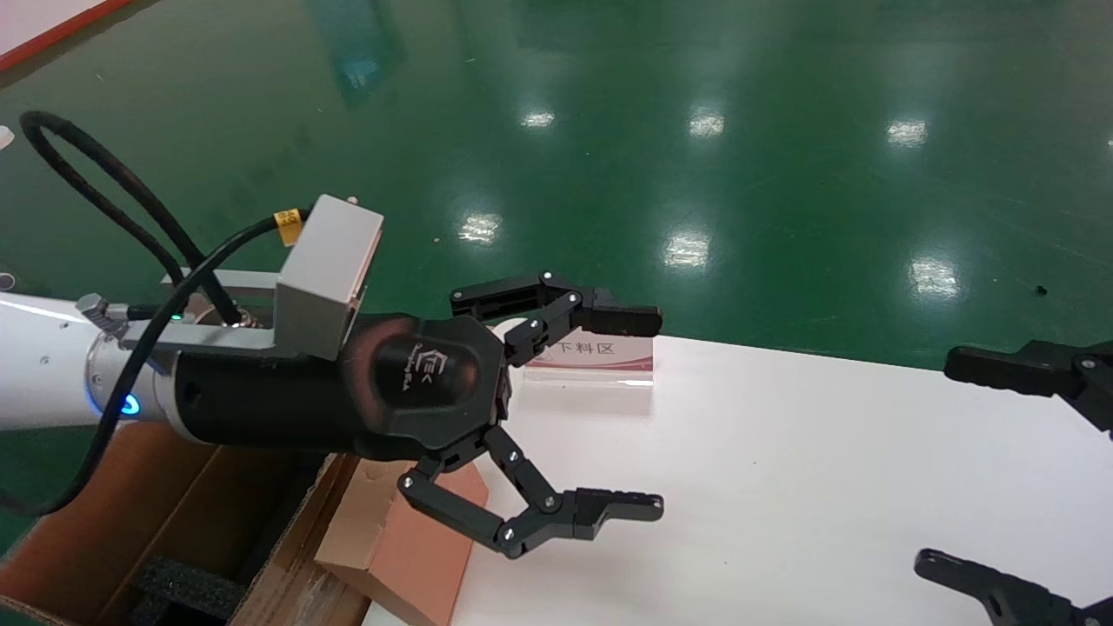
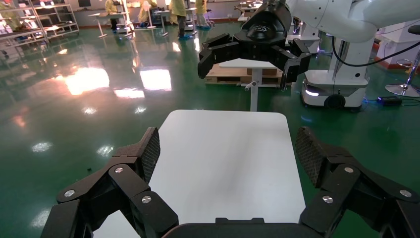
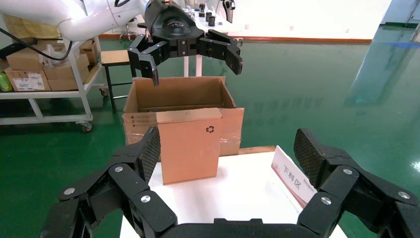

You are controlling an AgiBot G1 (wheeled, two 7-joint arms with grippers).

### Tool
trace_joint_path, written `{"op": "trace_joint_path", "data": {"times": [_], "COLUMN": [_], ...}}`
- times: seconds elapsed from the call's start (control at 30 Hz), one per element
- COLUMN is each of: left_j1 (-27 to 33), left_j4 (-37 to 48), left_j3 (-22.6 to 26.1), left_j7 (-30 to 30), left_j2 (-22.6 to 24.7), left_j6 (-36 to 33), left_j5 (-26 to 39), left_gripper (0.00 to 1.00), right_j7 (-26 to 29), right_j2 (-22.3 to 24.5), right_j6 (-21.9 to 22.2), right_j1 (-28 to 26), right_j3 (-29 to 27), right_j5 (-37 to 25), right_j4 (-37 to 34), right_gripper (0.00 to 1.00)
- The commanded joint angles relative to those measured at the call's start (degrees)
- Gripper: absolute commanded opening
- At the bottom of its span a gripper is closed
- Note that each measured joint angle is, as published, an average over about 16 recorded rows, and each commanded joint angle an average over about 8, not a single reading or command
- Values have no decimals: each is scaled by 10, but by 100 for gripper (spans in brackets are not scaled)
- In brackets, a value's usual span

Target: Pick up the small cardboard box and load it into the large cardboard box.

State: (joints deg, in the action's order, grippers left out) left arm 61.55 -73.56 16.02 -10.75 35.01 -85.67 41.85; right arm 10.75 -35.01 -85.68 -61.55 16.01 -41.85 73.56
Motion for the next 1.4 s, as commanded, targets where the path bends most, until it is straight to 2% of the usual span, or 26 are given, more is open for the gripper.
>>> {"op": "trace_joint_path", "data": {"times": [0.03,0.5,0.67,0.83,0.97,1.1,1.4], "left_j1": [0,4,24,65,126,207,361], "left_j4": [0,-4,-16,-28,-35,-37,-38], "left_j3": [0,3,18,49,95,161,327], "left_j7": [0,-3,-27,-77,-127,-183,-318], "left_j2": [0,-5,-19,-35,-41,-40,-36], "left_j6": [0,1,4,-3,-27,-48,-54], "left_j5": [0,12,50,118,207,292,389], "left_gripper": [100,100,100,100,100,100,100], "right_j7": [0,0,0,0,-1,-1,-1], "right_j2": [0,0,0,0,0,0,0], "right_j6": [0,0,0,0,0,0,0], "right_j1": [0,0,0,0,0,-1,-1], "right_j3": [0,0,0,1,1,1,1], "right_j5": [0,0,0,0,0,1,1], "right_j4": [0,0,0,-1,-1,-1,-1], "right_gripper": [100,100,100,100,100,100,100]}}
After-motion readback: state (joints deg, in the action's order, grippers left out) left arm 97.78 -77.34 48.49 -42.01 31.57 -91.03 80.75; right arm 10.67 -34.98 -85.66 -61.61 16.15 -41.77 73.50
